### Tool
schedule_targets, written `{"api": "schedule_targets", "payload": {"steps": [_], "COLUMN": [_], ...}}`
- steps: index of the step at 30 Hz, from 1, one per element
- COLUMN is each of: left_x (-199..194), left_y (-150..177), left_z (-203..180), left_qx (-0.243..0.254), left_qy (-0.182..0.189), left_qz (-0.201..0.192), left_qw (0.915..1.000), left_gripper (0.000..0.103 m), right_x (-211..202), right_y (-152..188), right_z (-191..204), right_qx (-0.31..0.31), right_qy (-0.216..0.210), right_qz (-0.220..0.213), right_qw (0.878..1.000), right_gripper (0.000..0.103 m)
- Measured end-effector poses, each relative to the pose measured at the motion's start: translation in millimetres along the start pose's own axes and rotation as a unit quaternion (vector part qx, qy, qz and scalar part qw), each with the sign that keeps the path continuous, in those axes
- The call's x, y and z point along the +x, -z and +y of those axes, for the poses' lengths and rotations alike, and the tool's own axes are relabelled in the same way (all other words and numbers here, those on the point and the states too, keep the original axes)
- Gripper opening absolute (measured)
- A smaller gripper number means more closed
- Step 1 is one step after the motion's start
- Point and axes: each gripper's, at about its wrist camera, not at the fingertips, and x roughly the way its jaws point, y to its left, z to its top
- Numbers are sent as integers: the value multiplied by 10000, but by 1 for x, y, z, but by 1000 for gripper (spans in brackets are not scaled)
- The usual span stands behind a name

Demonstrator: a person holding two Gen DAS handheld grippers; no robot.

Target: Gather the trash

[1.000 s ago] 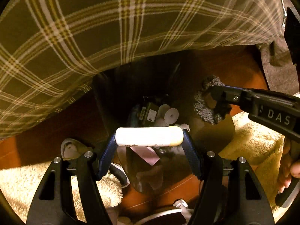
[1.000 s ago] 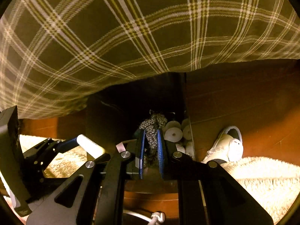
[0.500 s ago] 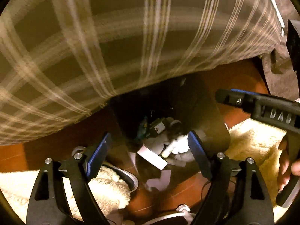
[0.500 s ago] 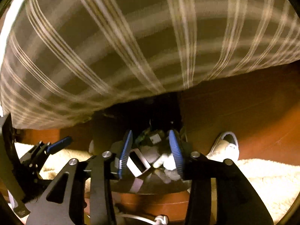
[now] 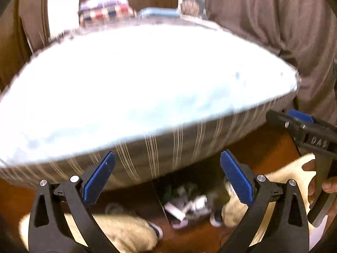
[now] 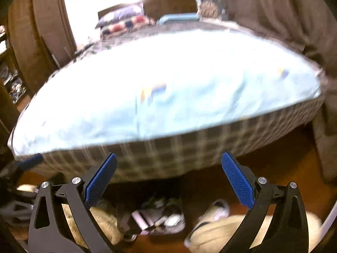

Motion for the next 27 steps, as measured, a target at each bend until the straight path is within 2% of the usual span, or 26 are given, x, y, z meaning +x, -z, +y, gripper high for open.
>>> {"api": "schedule_targets", "payload": {"steps": [4,10,18,27], "left_x": [-44,-84,-126,-150], "left_y": [-38,-67,-85,-84], "left_z": [-3,-9,-8,-11], "left_qx": [26,103,71,113], "left_qy": [-90,-253,-451,-566], "left_qz": [-691,-1381,-1985,-2259], "left_qw": [9976,9900,9790,9724], "left_gripper": [95,95,95,95], "right_x": [-43,-97,-153,-181], "right_y": [-24,-52,-71,-70], "right_z": [0,-1,-2,3], "right_qx": [-92,-152,-158,-154], "right_qy": [301,563,899,912], "right_qz": [-589,-1342,-2192,-2478], "right_qw": [9978,9892,9714,9644], "right_gripper": [100,100,100,100]}}
